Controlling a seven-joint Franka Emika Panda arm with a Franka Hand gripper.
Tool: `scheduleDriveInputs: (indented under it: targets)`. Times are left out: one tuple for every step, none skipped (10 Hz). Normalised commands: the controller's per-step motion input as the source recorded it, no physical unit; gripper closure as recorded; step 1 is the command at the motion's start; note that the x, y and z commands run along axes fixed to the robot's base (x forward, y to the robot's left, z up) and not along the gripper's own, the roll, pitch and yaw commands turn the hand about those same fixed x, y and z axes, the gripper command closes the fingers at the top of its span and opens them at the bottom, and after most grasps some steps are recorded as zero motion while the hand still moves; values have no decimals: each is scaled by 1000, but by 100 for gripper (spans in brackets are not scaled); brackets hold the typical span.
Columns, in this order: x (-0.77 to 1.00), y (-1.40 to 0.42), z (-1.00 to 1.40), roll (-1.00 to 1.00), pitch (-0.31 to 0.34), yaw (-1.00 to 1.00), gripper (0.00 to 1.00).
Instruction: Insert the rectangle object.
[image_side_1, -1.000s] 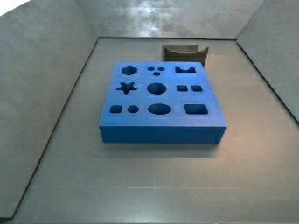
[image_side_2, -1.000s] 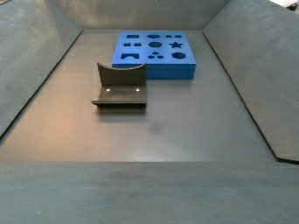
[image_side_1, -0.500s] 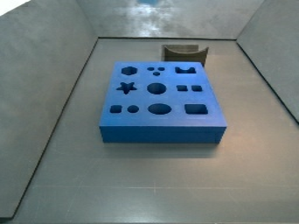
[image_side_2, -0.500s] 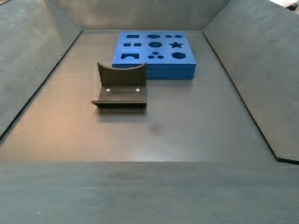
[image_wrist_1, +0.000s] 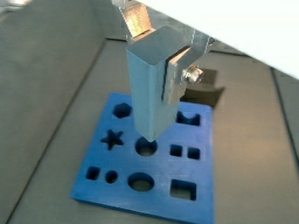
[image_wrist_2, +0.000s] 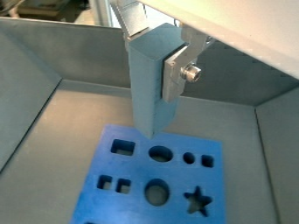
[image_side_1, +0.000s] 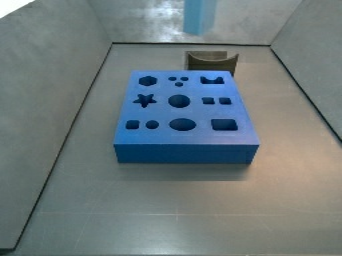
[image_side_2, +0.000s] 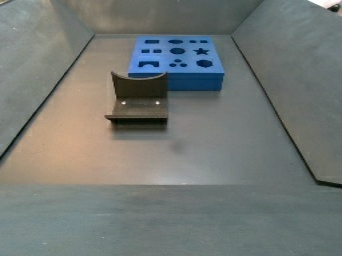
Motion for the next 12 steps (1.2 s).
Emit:
scheduleDriveInputs:
  targets:
    - [540,0,-289,-3,-33,-663,100]
    - [491,0,-349,0,-33,-703,100]
    - [331,0,-560,0,-40,-831,100]
    - [183,0,-683,33,-43,-957,100]
    - [103,0,-694,67,-10,-1000,100]
    - [71,0,-709,89,0,-1000,100]
    - [49,0,-709,90,0,-1000,100]
    - [17,0,-703,64,-6,-1000,100]
    - [103,-17,-589,0,-17,-991,100]
    - [323,-117,-511,0,0,-783,100]
    - [534,-209,-526,0,0,-557,100]
    - [686,-294,-531,0,0,-377,100]
